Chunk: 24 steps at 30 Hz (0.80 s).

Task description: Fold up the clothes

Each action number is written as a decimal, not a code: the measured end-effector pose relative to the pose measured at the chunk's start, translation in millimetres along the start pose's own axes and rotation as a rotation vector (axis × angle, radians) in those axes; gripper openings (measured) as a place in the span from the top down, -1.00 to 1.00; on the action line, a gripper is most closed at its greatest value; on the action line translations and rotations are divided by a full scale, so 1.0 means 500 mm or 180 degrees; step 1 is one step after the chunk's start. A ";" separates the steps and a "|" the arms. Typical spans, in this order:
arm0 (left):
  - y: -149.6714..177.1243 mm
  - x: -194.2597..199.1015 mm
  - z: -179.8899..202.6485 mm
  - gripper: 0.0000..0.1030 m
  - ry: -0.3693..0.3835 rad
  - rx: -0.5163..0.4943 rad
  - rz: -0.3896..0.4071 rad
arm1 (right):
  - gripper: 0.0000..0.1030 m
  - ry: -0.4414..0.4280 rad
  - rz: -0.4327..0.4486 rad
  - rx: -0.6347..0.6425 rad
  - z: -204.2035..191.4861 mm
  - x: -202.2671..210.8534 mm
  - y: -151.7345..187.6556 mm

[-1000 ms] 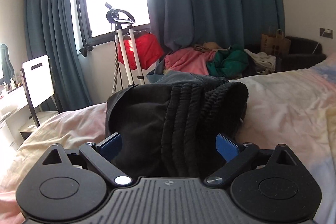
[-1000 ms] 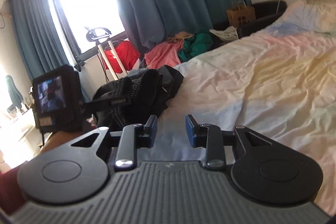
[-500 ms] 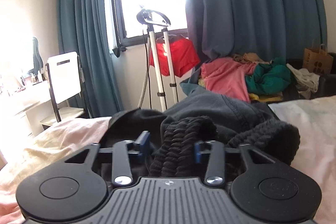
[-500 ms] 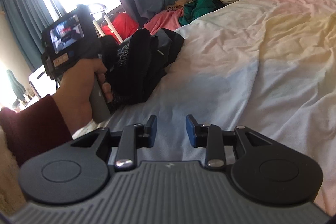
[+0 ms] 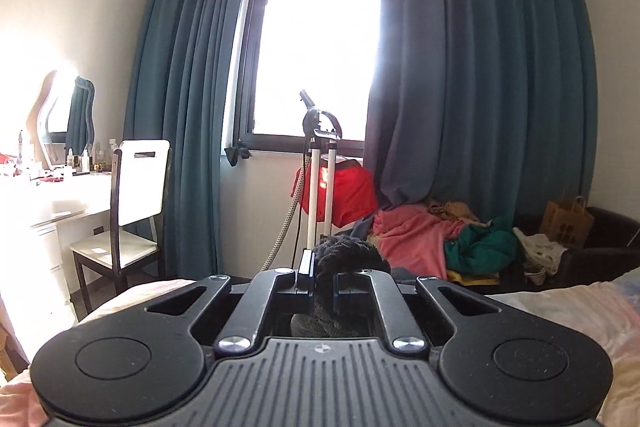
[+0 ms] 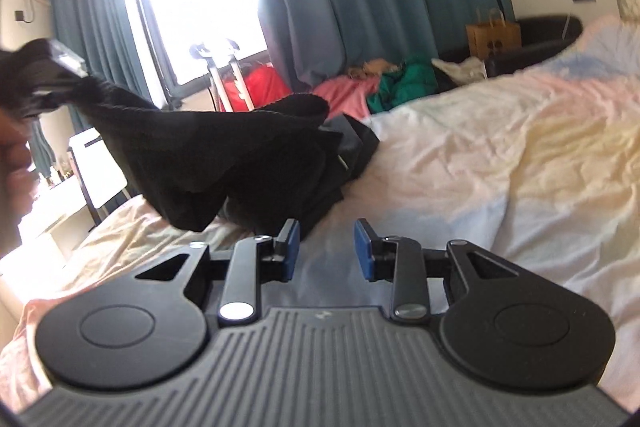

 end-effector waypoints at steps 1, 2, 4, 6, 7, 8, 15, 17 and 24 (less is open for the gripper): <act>0.000 0.035 -0.023 0.85 0.0033 0.0013 0.0028 | 0.33 0.0010 0.0057 0.0054 -0.006 0.013 -0.006; 0.003 0.074 -0.052 0.85 0.0059 0.0042 0.0053 | 0.33 0.0023 0.0090 0.0099 -0.011 0.024 -0.010; 0.021 0.142 -0.110 0.85 0.0138 0.0115 0.0055 | 0.33 0.0030 0.0112 0.0156 -0.020 0.047 -0.014; 0.049 0.196 -0.165 0.85 0.0171 0.0120 0.0020 | 0.33 -0.0002 0.0086 0.0176 -0.030 0.071 -0.013; 0.073 0.208 -0.192 0.85 0.0165 0.0123 -0.0043 | 0.33 -0.0004 0.0059 0.0214 -0.037 0.081 -0.011; 0.098 0.219 -0.219 0.85 0.0156 0.0125 -0.0112 | 0.33 0.0002 0.0023 0.0270 -0.046 0.089 -0.007; 0.296 0.207 -0.412 0.84 -0.0021 0.0406 -0.0761 | 0.33 -0.0306 -0.0480 0.0792 -0.155 0.077 0.070; 0.318 0.201 -0.448 0.83 -0.0048 0.0409 -0.0818 | 0.31 -0.0328 -0.0627 0.0960 -0.180 0.058 0.097; 0.336 0.176 -0.520 0.80 0.0059 0.0806 -0.1092 | -0.08 -0.0271 -0.1061 0.1442 -0.244 0.002 0.188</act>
Point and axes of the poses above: each gripper's, at about its wrist camera, not at the fingertips, and x roughly against the way its jaws point, z to its right, y to its underside, the point moved 8 cm from there along -x, roughly the way its jaws point, and after that the axes turned 13 degrees about -z, right-handed, at the moved point
